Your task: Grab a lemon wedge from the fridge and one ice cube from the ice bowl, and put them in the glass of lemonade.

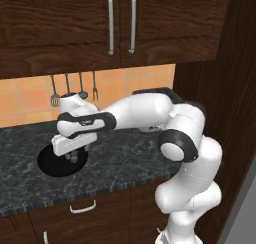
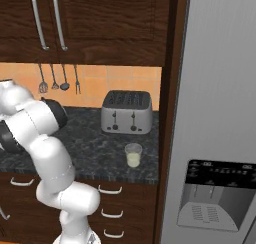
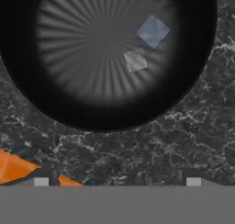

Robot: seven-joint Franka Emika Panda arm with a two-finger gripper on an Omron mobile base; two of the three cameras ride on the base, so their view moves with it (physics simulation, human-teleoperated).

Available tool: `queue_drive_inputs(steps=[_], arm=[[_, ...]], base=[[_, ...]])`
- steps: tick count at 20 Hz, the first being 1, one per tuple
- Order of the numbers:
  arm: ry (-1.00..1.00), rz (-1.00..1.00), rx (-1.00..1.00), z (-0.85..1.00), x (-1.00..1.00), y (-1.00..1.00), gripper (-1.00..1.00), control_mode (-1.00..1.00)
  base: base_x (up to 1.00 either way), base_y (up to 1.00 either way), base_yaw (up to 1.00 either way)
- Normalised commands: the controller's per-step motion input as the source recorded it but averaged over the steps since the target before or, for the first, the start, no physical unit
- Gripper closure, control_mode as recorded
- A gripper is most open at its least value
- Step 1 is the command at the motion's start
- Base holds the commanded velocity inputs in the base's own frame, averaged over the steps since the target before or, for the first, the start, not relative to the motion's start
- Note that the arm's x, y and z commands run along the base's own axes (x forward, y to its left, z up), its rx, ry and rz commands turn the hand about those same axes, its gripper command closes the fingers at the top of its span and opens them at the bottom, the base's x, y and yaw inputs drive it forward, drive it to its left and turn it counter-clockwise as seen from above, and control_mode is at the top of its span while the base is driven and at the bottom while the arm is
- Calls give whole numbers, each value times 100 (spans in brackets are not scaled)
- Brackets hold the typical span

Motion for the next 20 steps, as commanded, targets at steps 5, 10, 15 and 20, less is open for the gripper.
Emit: queue_drive_inputs(steps=[5, 10, 15, 20], arm=[[0, 0, -4, -21, 44, 19, -100, -100], [3, 0, 0, -17, 28, 1, -100, -100], [6, 1, 0, -20, 12, 0, -100, -100], [4, 2, 0, -47, 13, 10, -100, -100]], base=[[0, 0, 0], [0, 0, 0], [0, 0, 0], [0, 0, 0]])
